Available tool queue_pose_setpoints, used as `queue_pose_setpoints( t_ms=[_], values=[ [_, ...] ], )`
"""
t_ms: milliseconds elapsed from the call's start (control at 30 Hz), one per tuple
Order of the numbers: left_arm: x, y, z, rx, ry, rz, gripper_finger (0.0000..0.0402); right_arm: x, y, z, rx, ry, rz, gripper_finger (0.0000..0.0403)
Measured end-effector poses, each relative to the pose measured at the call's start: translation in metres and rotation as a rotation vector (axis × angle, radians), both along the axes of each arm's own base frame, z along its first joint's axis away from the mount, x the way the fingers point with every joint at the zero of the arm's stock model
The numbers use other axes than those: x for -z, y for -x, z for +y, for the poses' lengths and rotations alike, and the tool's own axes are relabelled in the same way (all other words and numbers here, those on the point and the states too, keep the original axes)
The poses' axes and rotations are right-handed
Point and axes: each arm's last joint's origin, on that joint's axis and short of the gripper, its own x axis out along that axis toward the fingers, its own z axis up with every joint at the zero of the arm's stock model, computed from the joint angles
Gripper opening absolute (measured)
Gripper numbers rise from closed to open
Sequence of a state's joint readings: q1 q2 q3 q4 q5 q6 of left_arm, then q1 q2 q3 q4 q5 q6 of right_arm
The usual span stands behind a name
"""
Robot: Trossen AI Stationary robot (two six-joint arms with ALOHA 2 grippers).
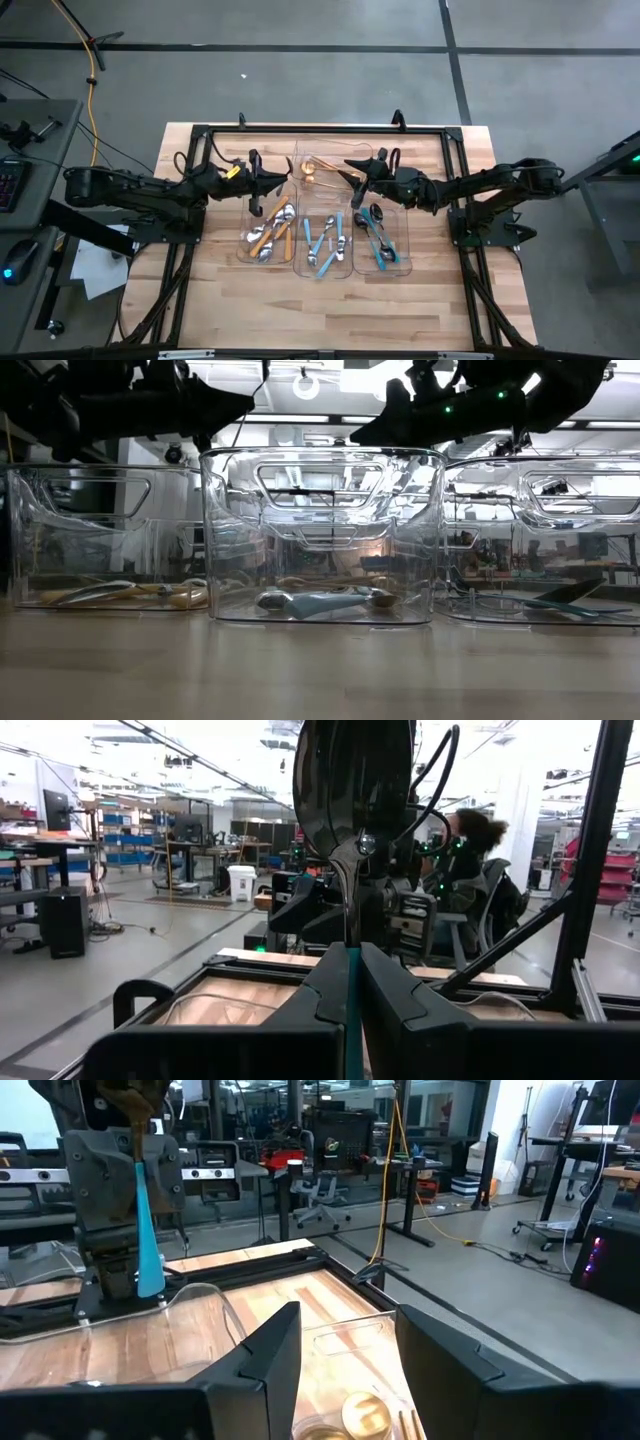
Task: Sort silverware by color (type)
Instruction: Put the blue spoon into the right transparent bin
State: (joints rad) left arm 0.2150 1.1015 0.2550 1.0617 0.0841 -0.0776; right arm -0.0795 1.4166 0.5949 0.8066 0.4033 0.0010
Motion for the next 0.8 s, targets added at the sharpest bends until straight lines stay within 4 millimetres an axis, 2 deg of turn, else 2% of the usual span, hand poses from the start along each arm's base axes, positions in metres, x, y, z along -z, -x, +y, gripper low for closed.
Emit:
queue_pose_setpoints(
  t_ms=[533, 800],
  values=[
    [-0.0020, 0.0005, 0.0002, -0.010, -0.002, -0.021, 0.0000, -0.0005, 0.0001, 0.0000, -0.002, -0.002, -0.005, 0.0149],
    [-0.0021, 0.0007, 0.0012, -0.047, 0.005, -0.024, 0.0000, -0.0050, -0.0012, 0.0029, -0.114, 0.002, -0.052, 0.0149]
  ],
)
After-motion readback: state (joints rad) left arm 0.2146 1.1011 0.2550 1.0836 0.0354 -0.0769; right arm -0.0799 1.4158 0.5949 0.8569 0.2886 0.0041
